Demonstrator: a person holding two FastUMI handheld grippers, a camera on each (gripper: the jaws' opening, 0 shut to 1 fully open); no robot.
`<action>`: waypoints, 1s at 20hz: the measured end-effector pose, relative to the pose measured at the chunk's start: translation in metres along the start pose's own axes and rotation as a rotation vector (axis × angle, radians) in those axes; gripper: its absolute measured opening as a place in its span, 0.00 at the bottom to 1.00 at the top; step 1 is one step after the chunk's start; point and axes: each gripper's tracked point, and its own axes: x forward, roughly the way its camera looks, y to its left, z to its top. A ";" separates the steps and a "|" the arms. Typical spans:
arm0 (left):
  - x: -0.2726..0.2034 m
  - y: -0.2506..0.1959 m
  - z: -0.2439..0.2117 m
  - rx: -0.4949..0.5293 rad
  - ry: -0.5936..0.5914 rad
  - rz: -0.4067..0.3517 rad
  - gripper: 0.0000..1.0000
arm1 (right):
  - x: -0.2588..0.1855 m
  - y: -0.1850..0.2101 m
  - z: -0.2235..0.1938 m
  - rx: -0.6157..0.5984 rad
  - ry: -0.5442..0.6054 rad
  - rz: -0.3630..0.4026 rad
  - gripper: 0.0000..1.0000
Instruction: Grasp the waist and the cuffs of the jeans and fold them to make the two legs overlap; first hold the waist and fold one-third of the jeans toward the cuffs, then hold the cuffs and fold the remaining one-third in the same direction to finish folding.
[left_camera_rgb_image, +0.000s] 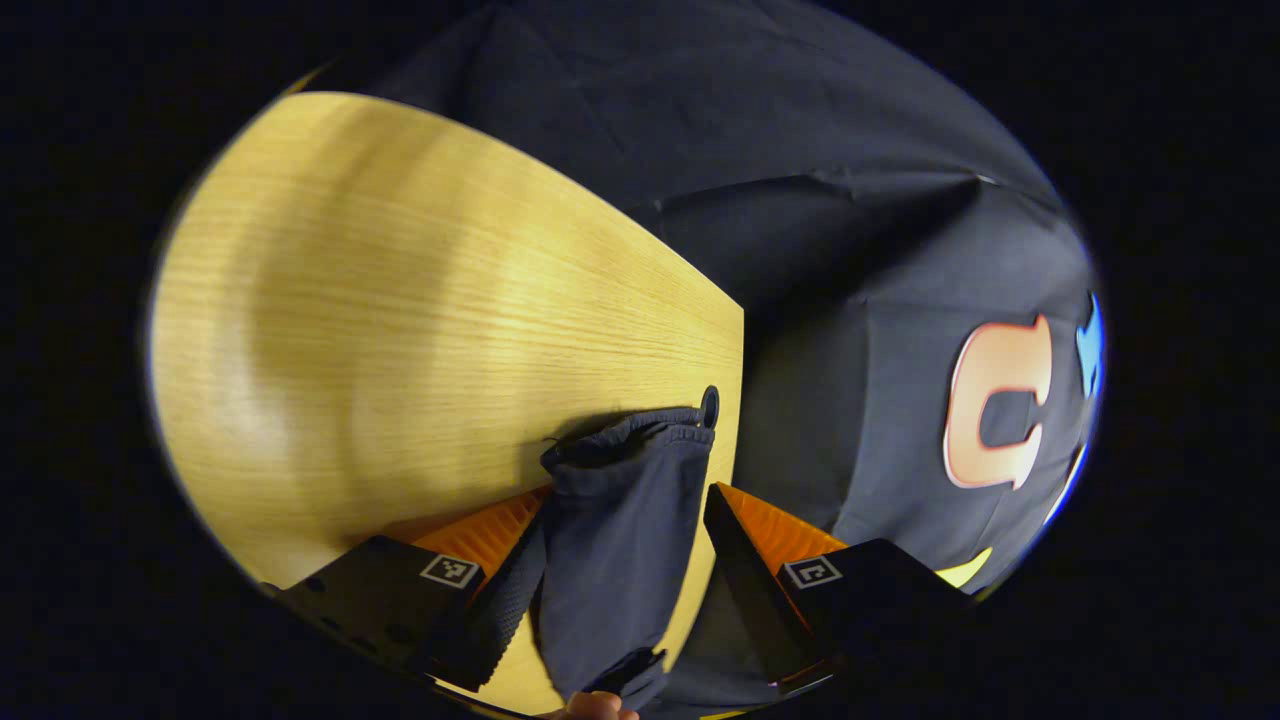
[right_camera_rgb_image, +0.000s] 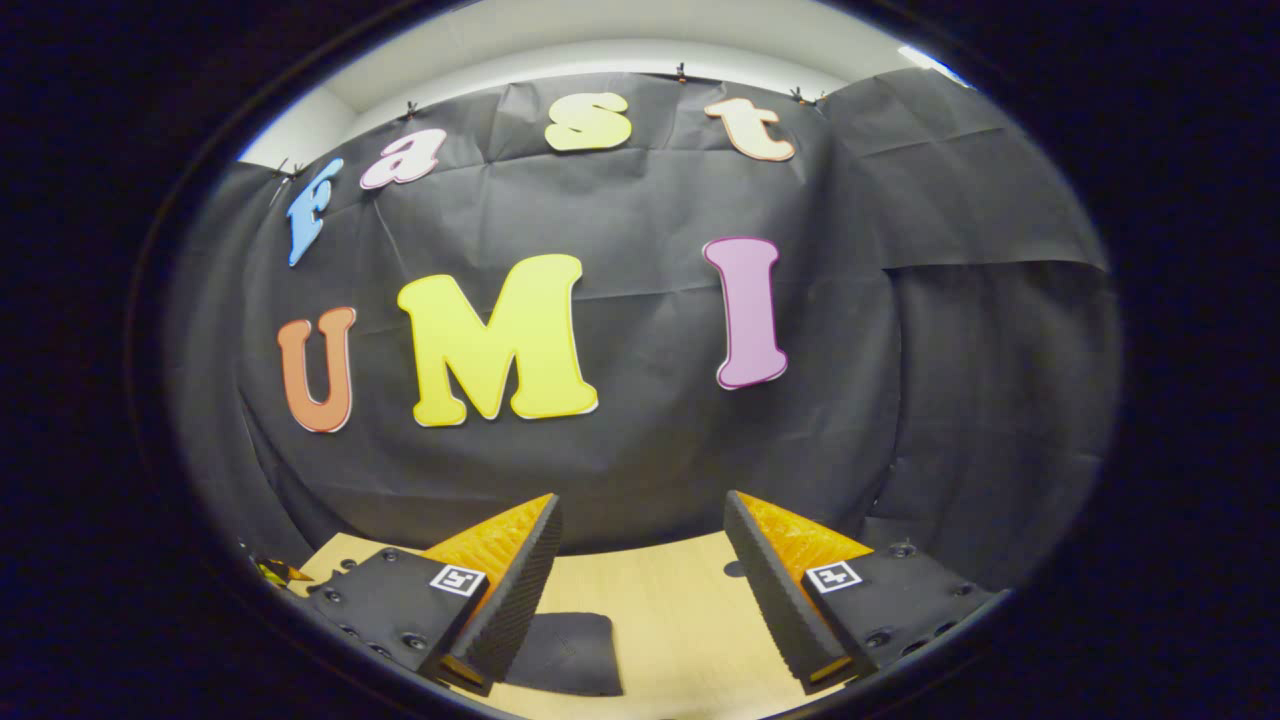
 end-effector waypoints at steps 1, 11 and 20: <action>0.002 0.000 0.002 -0.004 -0.004 -0.008 0.94 | -0.002 -0.004 0.001 -0.007 -0.002 -0.012 1.00; 0.005 0.003 -0.012 0.187 0.015 0.075 0.07 | -0.012 -0.023 0.007 -0.020 0.000 -0.056 0.96; -0.042 -0.106 -0.091 0.603 0.042 -0.119 0.07 | -0.018 -0.015 0.008 -0.008 -0.002 -0.039 1.00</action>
